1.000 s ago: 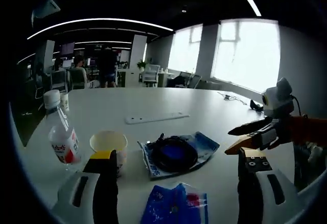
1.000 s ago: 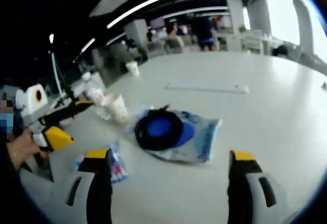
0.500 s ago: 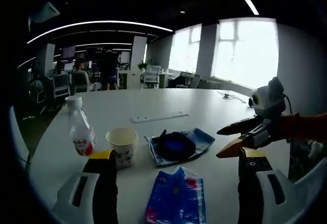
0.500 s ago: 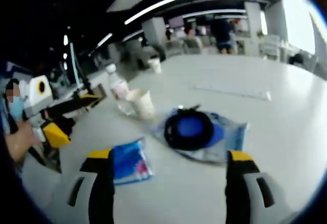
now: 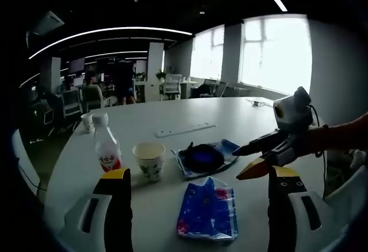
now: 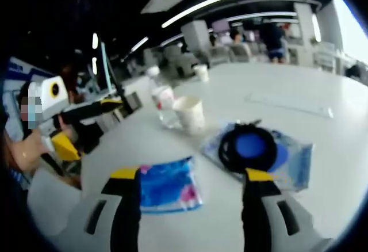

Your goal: Arrange the tabletop items into an orderly group along one side of the table until the central work area is clear of visible clutter.

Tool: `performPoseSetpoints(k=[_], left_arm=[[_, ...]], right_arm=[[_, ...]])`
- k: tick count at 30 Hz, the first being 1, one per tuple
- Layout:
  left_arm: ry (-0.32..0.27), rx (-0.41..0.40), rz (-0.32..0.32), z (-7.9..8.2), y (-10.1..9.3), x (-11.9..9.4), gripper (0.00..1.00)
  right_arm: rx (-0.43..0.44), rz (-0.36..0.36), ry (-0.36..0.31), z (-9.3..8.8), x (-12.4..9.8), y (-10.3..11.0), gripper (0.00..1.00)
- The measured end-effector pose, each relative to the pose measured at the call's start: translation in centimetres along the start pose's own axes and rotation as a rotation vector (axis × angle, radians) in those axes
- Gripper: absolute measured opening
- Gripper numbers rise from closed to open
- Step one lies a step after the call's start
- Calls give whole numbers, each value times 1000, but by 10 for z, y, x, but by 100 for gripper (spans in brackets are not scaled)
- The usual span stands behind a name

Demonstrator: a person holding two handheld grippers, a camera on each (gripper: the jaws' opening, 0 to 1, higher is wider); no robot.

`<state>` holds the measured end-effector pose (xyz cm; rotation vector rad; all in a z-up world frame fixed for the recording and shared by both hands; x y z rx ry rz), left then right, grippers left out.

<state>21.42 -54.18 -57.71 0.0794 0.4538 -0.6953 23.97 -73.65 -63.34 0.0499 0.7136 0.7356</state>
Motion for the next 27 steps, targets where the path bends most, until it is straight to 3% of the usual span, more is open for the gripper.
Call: performPoseSetpoints(k=[27], left_arm=[[13, -48, 77, -18, 20, -26, 99]], right_arm=[[-61, 68, 52, -8, 49, 2, 38]])
Point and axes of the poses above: the point that each gripper's makers call its tool centre point, and the gripper's own axes: x roughly forward along the fingers, y roughly to its left, z roughly out of its top, the point moved 7 cm from there along -x, roughly backward along the fingers, and after that the axes turned 7 degrees about y, right-handed, at the moved point
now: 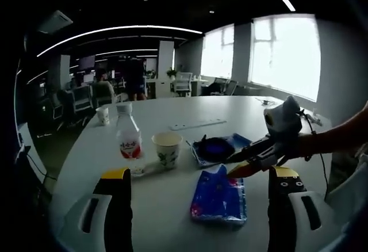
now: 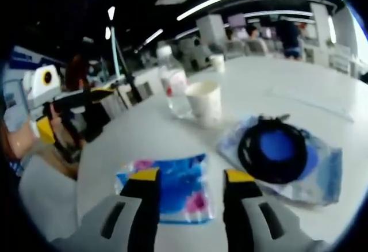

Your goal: Arrange the tabletop items into an orderly group along one side of the table until the central work area is clear of visible clutter.

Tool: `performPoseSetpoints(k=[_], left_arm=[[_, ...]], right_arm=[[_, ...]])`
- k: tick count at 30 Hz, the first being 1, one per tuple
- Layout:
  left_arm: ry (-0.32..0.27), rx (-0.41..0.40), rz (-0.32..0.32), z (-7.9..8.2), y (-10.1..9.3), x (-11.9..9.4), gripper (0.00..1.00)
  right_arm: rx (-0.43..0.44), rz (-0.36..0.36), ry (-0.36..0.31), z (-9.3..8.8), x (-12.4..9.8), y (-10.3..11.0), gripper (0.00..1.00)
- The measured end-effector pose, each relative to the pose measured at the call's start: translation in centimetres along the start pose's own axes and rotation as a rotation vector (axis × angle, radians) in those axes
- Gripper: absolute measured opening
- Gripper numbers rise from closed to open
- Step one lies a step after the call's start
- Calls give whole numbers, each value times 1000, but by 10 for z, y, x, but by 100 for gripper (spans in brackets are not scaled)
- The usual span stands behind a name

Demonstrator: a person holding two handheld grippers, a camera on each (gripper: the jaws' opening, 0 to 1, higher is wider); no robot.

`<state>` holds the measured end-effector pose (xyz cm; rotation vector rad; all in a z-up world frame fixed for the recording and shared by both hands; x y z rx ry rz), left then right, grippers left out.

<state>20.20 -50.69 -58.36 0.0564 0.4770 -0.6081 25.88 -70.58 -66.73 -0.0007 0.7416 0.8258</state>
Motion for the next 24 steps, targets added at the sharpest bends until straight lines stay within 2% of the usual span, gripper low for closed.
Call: performPoseSetpoints(k=[8, 11, 14, 24], left_arm=[[22, -15, 27, -9, 6, -3, 99], [24, -24, 31, -11, 8, -4, 99], [23, -28, 34, -12, 11, -5, 99], [35, -39, 38, -18, 13, -5, 99]], right_arm=[[4, -22, 42, -7, 10, -3, 29], [-9, -35, 63, -10, 13, -4, 21], [-9, -47, 64, -10, 14, -5, 19], [-70, -142, 112, -13, 19, -7, 8]])
Point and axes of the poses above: the point that each gripper's makers call its tool centre point, and the gripper's own axes: x roughly forward along the fingers, y roughly to its left, z roughly out of its top, the point moved 7 cm from there along -x, roughly backward along the fingers, and after that the axes turned 7 degrees about y, right-handed, at the moved point
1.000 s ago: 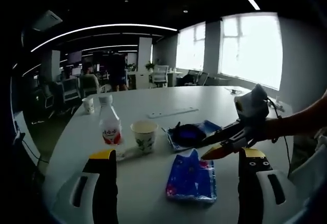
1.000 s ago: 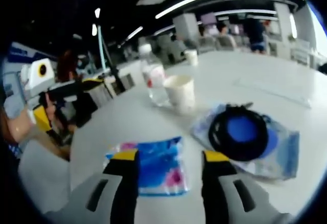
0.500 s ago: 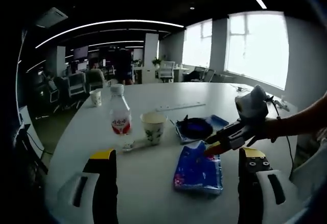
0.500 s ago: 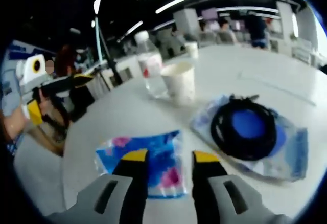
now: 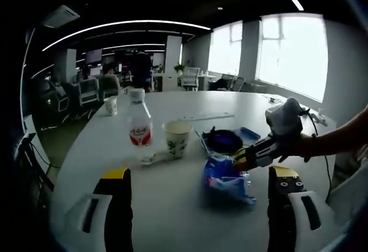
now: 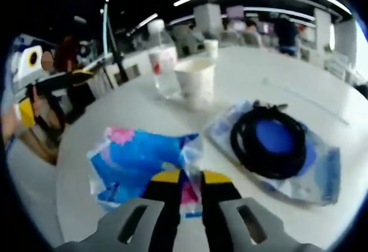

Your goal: Arrange the tabletop items into an orderly group along one side of the table until the central work area is clear of visible clutter.

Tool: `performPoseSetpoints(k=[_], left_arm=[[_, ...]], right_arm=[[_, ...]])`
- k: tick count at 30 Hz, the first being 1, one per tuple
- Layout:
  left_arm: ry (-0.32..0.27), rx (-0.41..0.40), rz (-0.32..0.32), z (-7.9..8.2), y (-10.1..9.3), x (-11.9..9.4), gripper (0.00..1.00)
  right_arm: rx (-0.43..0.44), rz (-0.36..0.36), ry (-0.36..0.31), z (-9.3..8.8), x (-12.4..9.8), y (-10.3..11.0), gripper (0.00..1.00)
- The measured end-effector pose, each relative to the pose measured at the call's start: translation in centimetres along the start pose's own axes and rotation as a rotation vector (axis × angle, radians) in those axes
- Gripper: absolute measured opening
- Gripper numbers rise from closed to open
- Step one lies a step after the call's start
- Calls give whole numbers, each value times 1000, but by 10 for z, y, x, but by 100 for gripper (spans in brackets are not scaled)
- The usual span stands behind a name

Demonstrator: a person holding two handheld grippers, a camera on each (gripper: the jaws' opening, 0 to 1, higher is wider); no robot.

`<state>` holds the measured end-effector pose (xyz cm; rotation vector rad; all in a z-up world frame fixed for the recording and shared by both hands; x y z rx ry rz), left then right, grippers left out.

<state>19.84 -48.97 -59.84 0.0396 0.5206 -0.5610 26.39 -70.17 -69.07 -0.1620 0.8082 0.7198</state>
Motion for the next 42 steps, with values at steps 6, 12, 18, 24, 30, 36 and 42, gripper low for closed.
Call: performPoseSetpoints(k=[6, 12, 18, 24, 30, 36, 42], left_arm=[[-1, -2, 2, -2, 1, -1, 99], [-1, -5, 6, -3, 1, -3, 99], [-2, -3, 11, -3, 1, -5, 99], [2, 0, 15, -3, 0, -5, 99], [7, -1, 4, -4, -2, -3, 99], [9, -4, -1, -3, -3, -1, 99], [2, -14, -11, -1, -11, 3, 98]], right_arm=[[-87, -69, 18, 0, 0, 5, 2], [-77, -89, 18, 2, -2, 4, 0], [-58, -100, 6, 5, -12, 7, 0], [4, -146, 14, 5, -26, 2, 0], [72, -186, 10, 4, -40, -6, 0], [108, -217, 15, 3, -49, -11, 0], [143, -259, 29, 1, -55, -13, 0]])
Point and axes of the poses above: the point that each gripper's makers call its tool centre point, and the gripper's own axes: x roughly forward along the fingers, y roughly to its left, z roughly out of its top, the point moved 7 cm from there along -x, roughly backward along the fingers, and after that the axes turned 7 degrees about y, right-handed, at the moved point
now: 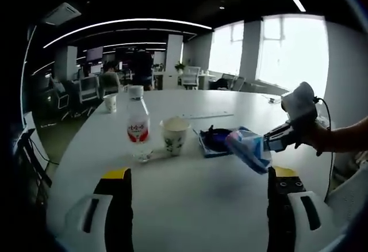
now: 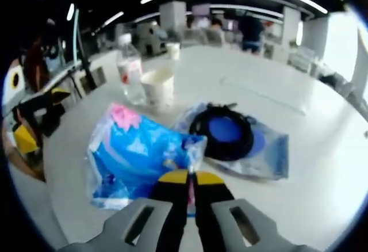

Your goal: Arrange the tabletop items into an orderly group along one side of the table until the central work area is clear of visible clutter.

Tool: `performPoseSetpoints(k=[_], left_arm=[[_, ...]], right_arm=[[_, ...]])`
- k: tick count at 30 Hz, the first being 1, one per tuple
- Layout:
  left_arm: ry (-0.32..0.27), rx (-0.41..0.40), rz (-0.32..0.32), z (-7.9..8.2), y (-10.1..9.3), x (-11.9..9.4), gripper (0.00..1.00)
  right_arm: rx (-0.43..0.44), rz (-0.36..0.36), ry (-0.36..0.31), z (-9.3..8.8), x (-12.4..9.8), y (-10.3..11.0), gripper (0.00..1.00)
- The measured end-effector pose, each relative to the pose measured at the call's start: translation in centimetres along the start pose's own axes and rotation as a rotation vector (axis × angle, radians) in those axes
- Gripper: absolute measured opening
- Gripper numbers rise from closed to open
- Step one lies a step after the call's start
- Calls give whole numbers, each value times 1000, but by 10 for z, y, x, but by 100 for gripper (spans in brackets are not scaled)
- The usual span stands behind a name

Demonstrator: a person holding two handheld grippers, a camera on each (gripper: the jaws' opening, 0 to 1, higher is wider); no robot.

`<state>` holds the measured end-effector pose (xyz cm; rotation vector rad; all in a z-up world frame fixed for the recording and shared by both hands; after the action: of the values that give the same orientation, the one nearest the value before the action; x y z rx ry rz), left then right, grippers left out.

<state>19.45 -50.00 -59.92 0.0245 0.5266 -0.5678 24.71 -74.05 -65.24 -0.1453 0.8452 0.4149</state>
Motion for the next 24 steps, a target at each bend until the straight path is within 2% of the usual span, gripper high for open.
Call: performPoseSetpoints(k=[14, 16, 21, 24], left_arm=[[9, -17, -11, 0, -27, 16, 91], [17, -15, -4, -1, -31, 19, 90], [39, -1, -5, -7, -40, 27, 86], [38, -7, -5, -9, -42, 29, 85]], right_arm=[[83, -169, 80, -9, -10, 2, 0], [95, -178, 87, -10, -11, 3, 0], [187, -168, 95, -14, -9, 13, 0], [207, -169, 94, -14, -10, 17, 0]])
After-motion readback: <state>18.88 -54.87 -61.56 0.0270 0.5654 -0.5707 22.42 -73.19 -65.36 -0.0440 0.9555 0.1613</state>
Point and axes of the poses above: the point that each gripper's makers call its tool centre point, and the gripper's own axes: x roughly forward along the fingers, y roughly to its left, z roughly out of its top, the point moved 7 cm from there along -x, roughly backward along the fingers, and after that the axes turned 7 degrees about y, right-handed, at the moved point
